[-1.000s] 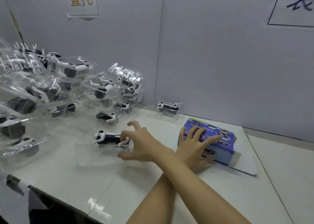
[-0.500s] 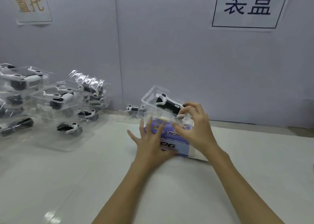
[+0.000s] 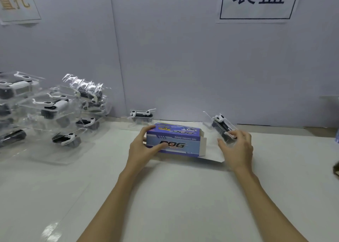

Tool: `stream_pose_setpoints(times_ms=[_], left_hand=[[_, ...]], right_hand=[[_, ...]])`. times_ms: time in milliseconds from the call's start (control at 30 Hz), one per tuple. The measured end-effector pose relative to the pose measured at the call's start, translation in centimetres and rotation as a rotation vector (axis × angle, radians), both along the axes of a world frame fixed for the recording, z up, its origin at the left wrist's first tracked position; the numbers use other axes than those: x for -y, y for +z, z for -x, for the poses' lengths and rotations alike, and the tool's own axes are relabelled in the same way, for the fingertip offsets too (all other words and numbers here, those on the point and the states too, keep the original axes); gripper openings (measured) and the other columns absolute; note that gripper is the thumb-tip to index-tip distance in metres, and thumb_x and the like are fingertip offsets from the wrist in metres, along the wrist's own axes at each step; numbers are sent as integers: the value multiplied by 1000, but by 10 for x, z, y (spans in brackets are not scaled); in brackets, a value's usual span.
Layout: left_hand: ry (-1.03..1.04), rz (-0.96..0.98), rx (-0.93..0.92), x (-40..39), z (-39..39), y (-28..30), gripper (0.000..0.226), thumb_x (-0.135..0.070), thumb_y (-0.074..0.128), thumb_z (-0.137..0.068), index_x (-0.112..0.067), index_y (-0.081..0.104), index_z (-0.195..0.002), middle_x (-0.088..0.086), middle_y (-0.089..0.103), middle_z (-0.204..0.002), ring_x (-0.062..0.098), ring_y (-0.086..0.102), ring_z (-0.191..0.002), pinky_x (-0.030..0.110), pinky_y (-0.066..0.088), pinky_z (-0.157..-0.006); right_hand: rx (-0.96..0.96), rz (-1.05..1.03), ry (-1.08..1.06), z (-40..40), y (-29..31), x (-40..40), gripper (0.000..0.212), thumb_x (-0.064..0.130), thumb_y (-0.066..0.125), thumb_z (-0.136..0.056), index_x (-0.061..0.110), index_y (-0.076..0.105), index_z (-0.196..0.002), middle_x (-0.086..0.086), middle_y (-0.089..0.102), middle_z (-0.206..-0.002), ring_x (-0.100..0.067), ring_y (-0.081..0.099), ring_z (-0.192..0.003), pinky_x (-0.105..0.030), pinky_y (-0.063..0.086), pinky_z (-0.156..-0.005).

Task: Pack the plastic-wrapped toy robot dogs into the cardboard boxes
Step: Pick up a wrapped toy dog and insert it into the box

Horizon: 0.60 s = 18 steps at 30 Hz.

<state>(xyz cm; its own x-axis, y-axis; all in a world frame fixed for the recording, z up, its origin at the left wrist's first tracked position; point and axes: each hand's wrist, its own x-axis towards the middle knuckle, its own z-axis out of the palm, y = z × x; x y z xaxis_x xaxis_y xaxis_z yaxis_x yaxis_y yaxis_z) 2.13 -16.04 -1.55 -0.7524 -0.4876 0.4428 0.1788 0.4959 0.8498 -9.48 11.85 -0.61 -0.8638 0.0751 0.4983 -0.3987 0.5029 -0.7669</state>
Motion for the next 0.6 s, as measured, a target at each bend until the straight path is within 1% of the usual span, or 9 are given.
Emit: stream_pose_setpoints(times_ms=[133,200,233,267,333,400,467,533,600], left_hand=[[35,-51,-91,-8,2,14,69,-42,95,-71,-52,60,-130,2,67,-110,17,69,-91,28,63,-65],[-52,-55,-102,-6,-1,19,73,-41,93,-71,-49,60,-136,3,62,-115,21,67,-93,28,63,-64],[-143,-56,-68,-3,-3,19,80,-38,93,-71,-51,56,-141,1,58,-119,19,65,-95,27,62,-69],[-235,-18,-10,0,-5,17,91,-32,96,-71,-54,49,-146,-3,53,-124,16,63,-97,26,62,-75],[-319,205,75,-1,-6,13,111,-14,96,-73,-51,33,-156,-7,40,-133,10,60,-95,25,61,-84],[-258,366,0,-8,-3,13,103,-5,91,-77,-40,36,-156,-5,37,-135,11,59,-94,33,63,-83],[-190,398,-124,-9,-3,16,89,-20,95,-75,-39,48,-148,-5,36,-145,10,56,-113,35,60,-94],[-190,397,-137,-3,-5,19,87,-45,95,-69,-43,51,-145,-13,29,-161,9,39,-143,29,43,-112],[-238,276,-80,-2,-10,23,85,-52,91,-71,-44,49,-145,-23,40,-159,4,40,-145,34,38,-116]], right_hand=[[-19,-53,19,-1,-1,8,31,14,83,-80,18,70,-108,-5,58,-128,-29,62,-110,-42,35,-107],[4,-38,-3,-2,0,9,31,11,80,-80,21,68,-107,-6,58,-128,-27,59,-113,-38,31,-101],[32,-17,-17,-2,1,8,31,9,78,-81,23,67,-107,-6,57,-130,-27,58,-114,-36,30,-98],[66,12,-29,-2,3,5,32,7,77,-82,26,66,-106,-7,56,-131,-29,58,-113,-33,28,-94],[116,56,-46,-2,7,-1,34,7,75,-81,29,62,-103,-8,54,-132,-31,56,-113,-32,26,-93],[133,72,-45,-1,9,-7,34,7,76,-80,30,61,-101,-5,53,-127,-30,57,-115,-37,29,-100],[148,109,-37,-2,10,-12,34,9,78,-82,32,61,-101,-4,55,-126,-31,58,-117,-40,33,-104],[151,171,-25,-1,13,-18,32,17,82,-84,32,61,-102,-9,58,-129,-33,59,-115,-45,42,-108],[177,256,20,0,16,-23,30,23,85,-83,28,63,-103,-9,63,-126,-29,63,-111,-51,50,-104]])
